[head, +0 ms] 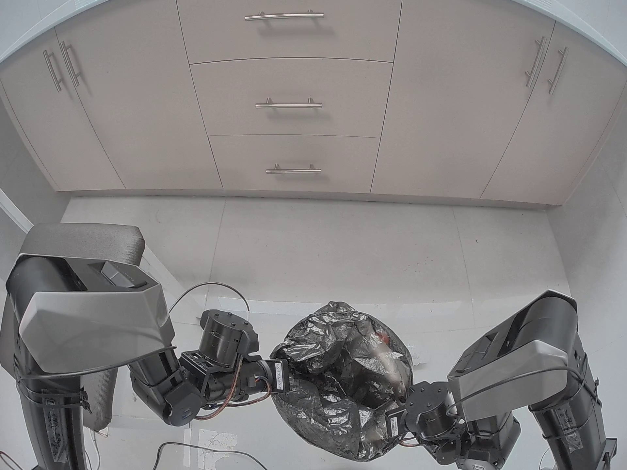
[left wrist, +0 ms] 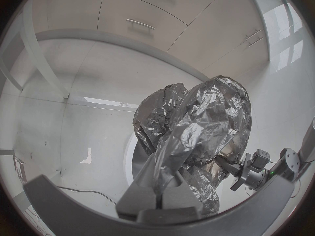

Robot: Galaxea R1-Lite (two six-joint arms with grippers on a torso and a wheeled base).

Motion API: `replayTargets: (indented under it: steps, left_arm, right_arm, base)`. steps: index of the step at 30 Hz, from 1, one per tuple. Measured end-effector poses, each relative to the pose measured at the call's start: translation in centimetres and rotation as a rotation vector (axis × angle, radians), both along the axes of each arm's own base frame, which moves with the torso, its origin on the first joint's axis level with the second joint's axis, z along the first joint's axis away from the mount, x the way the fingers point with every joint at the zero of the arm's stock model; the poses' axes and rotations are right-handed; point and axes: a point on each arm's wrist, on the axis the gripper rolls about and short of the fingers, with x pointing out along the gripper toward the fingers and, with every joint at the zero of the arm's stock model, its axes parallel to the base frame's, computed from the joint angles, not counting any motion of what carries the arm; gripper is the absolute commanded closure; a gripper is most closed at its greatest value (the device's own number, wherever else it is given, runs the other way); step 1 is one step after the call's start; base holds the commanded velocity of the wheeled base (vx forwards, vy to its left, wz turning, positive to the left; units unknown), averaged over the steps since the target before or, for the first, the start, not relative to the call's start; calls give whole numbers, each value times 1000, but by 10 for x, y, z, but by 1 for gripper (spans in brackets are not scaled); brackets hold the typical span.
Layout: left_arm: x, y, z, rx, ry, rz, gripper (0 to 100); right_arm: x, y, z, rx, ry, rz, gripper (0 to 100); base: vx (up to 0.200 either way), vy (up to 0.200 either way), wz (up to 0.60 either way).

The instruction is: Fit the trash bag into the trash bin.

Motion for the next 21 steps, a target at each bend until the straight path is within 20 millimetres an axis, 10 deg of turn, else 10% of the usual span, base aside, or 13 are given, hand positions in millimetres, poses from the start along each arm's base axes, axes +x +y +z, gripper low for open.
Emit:
replayTargets:
  steps: [20, 21]
  left_arm:
    - [-2, 0, -3, 6, 12, -2, 100]
    - [-2, 0, -3, 6, 13, -2, 100]
  right_arm:
    - [-7, -18, -1, -55, 40, -42, 100]
    - [-7, -18, -1, -54, 41, -42, 0]
  base:
    - [0, 0, 0]
    - [0, 0, 0]
